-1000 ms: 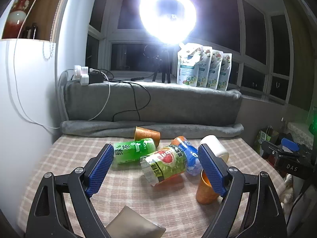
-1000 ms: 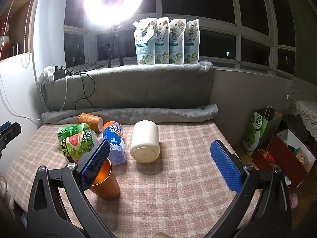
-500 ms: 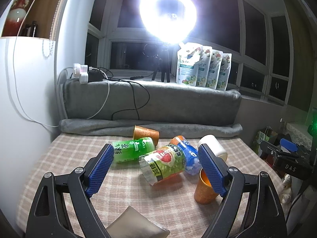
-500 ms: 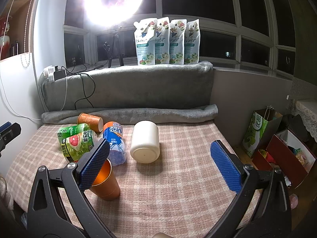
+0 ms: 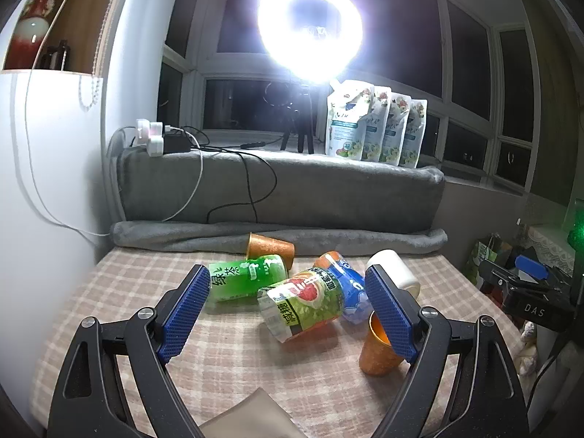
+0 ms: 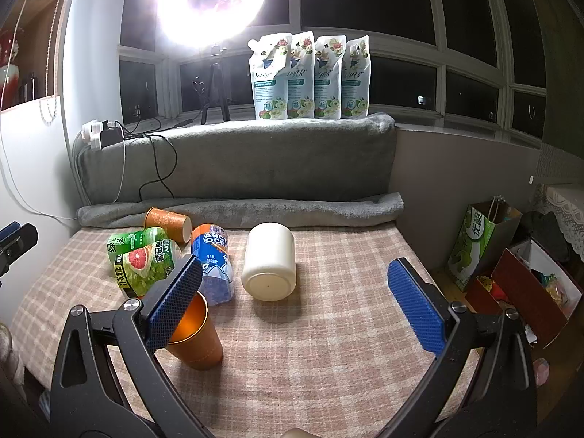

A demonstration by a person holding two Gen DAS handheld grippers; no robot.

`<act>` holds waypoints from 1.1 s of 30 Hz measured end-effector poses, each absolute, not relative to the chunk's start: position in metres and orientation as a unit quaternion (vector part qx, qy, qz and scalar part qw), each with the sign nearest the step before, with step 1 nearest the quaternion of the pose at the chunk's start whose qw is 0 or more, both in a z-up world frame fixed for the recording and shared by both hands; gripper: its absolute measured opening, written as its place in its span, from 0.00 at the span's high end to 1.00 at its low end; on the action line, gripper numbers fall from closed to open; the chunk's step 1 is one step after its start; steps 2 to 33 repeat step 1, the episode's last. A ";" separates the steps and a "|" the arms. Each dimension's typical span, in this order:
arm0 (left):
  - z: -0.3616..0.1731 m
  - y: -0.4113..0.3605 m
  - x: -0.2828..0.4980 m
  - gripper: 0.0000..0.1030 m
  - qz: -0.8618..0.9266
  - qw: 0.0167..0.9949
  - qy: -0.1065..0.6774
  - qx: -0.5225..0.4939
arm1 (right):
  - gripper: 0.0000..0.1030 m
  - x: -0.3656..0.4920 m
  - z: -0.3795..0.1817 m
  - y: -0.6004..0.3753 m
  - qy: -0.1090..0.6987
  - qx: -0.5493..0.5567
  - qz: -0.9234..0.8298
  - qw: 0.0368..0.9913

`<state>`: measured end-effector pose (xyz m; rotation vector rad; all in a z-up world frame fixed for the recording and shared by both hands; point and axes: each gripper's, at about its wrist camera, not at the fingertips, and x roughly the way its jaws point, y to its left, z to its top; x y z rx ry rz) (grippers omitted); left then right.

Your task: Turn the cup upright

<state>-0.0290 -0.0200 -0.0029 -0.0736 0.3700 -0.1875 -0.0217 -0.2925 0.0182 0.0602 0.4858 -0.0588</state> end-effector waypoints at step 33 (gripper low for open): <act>-0.002 -0.020 -0.029 0.16 -0.093 0.978 0.183 -0.037 | 0.00 -0.021 0.018 -0.292 0.241 0.030 -0.029 0.970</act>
